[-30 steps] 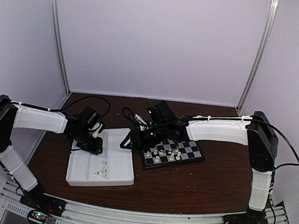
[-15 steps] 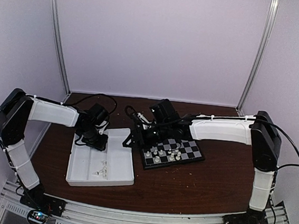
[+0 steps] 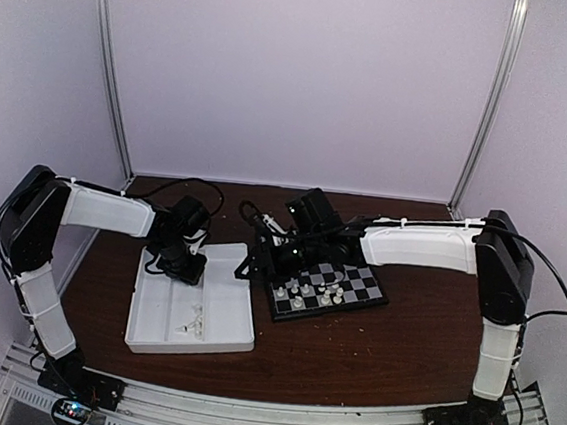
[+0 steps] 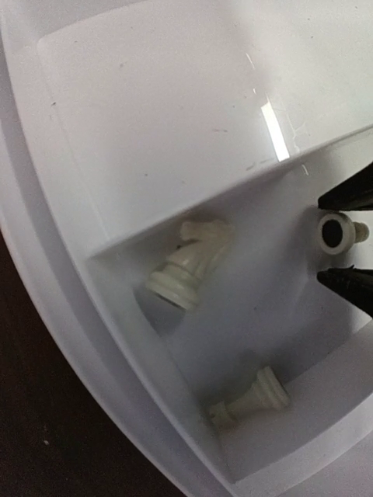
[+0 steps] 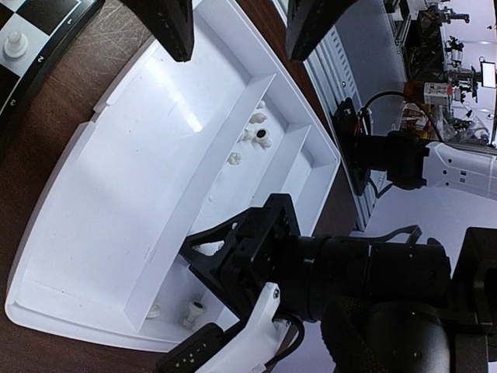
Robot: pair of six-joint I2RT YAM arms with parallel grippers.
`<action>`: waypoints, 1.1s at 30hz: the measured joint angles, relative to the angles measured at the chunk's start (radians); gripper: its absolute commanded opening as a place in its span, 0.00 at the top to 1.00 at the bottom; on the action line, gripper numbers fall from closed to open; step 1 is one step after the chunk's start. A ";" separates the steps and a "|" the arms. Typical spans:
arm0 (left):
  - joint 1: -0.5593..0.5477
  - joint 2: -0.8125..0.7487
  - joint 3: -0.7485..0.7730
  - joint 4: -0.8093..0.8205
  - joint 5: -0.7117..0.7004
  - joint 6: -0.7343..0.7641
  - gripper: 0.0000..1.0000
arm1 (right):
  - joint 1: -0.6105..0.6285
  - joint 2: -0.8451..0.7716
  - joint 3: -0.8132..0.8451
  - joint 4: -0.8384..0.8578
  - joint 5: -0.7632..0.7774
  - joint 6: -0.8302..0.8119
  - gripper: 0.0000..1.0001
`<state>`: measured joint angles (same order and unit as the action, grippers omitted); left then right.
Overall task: Set up the chess pieces on the board
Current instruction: Pick up the chess piece from the storage box.
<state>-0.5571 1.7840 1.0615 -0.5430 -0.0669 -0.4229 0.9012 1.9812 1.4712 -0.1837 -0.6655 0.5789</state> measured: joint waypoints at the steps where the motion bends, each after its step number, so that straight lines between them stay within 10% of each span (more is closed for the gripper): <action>1: 0.000 0.000 0.001 -0.002 -0.001 -0.002 0.75 | 0.000 0.000 -0.002 0.000 0.000 0.000 0.56; 23: 0.000 -0.225 0.006 -0.042 -0.012 -0.107 0.83 | -0.001 -0.049 -0.024 0.006 0.014 -0.029 0.56; 33: 0.000 -0.427 -0.053 0.169 0.139 -0.463 0.83 | 0.000 -0.120 -0.121 0.200 0.096 -0.034 0.55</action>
<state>-0.5571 1.3571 1.0084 -0.3737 0.0719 -0.8864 0.9012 1.8610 1.3506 0.0166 -0.5697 0.5453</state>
